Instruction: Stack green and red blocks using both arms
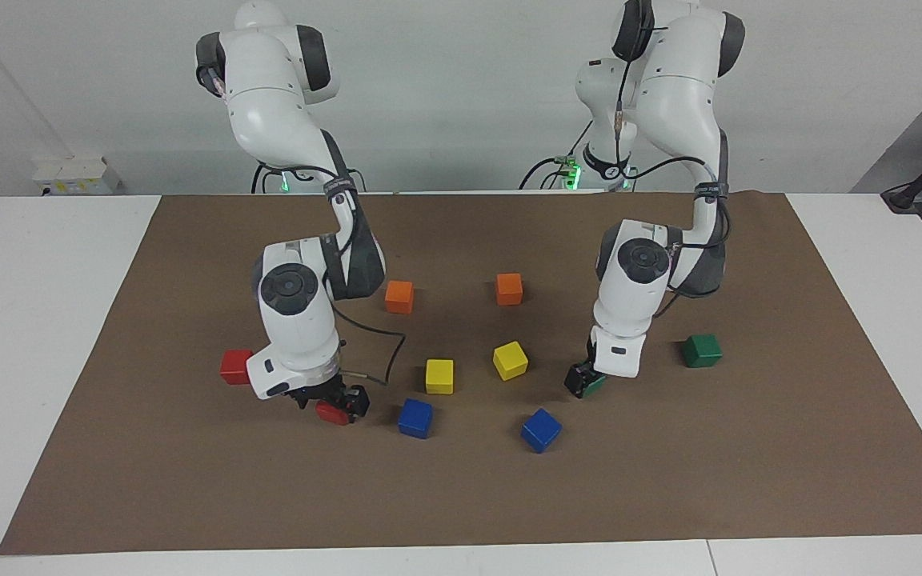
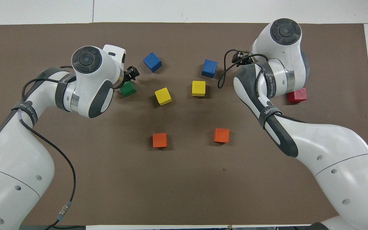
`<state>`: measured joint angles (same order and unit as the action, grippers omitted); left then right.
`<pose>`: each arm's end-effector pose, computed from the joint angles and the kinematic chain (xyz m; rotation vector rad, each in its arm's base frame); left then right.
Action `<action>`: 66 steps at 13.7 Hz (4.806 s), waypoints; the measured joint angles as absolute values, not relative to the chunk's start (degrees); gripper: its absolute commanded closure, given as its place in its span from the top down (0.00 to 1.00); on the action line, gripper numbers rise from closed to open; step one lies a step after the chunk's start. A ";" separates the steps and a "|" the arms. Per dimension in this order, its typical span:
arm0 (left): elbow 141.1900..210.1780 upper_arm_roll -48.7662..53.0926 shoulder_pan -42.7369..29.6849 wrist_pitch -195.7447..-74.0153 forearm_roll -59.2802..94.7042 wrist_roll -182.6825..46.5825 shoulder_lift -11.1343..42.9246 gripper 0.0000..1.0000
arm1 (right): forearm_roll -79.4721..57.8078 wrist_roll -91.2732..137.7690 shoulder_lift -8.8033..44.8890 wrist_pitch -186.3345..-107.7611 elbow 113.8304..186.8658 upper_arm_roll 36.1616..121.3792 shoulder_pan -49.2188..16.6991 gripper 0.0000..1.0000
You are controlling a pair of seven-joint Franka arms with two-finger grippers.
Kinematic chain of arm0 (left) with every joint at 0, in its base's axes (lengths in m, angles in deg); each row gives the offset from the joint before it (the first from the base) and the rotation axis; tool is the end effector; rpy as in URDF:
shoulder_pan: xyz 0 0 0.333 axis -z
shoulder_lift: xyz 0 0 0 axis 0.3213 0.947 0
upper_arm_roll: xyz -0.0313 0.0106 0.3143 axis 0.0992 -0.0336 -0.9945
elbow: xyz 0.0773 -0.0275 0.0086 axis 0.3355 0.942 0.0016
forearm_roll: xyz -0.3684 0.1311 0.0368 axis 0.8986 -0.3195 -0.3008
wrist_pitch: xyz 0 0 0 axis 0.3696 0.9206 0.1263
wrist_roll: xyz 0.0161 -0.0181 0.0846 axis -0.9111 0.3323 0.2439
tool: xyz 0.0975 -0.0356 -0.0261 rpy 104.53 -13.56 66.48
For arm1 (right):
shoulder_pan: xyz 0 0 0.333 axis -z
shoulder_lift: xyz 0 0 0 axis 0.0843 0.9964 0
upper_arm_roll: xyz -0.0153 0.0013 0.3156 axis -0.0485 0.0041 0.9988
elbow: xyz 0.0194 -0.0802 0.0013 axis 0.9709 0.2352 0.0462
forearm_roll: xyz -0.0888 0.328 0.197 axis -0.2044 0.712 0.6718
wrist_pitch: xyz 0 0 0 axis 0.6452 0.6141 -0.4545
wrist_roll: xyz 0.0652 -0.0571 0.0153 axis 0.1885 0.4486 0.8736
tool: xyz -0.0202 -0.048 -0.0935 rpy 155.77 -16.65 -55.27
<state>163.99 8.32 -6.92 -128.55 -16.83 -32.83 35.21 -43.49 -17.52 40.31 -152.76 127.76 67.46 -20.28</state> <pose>0.6411 -0.2299 0.3104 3.0433 0.6784 0.1720 0.7150 0.1526 0.3244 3.0551 -0.5207 0.1589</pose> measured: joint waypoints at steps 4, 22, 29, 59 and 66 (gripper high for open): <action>164.36 8.34 -6.78 -129.24 -17.18 -31.76 35.21 0.00 | -43.49 -19.15 40.65 -154.84 129.40 67.54 -20.62 0.96; 166.36 8.61 -26.05 -114.55 -14.77 -85.97 25.77 0.00 | -43.85 8.82 26.92 -143.27 137.35 67.01 -7.93 0.00; 167.64 8.10 -26.06 -117.33 -11.84 -87.79 25.77 0.00 | -43.85 11.21 23.99 -152.55 148.69 67.47 -6.46 0.00; 166.39 7.74 -25.03 -96.40 -10.91 -86.27 4.54 1.00 | -43.83 12.26 -0.30 -121.72 144.56 68.14 -7.61 1.00; 164.88 5.99 -23.62 -93.98 -6.02 -83.22 5.05 1.00 | -43.79 12.27 -0.27 -116.30 140.18 68.47 -7.52 1.00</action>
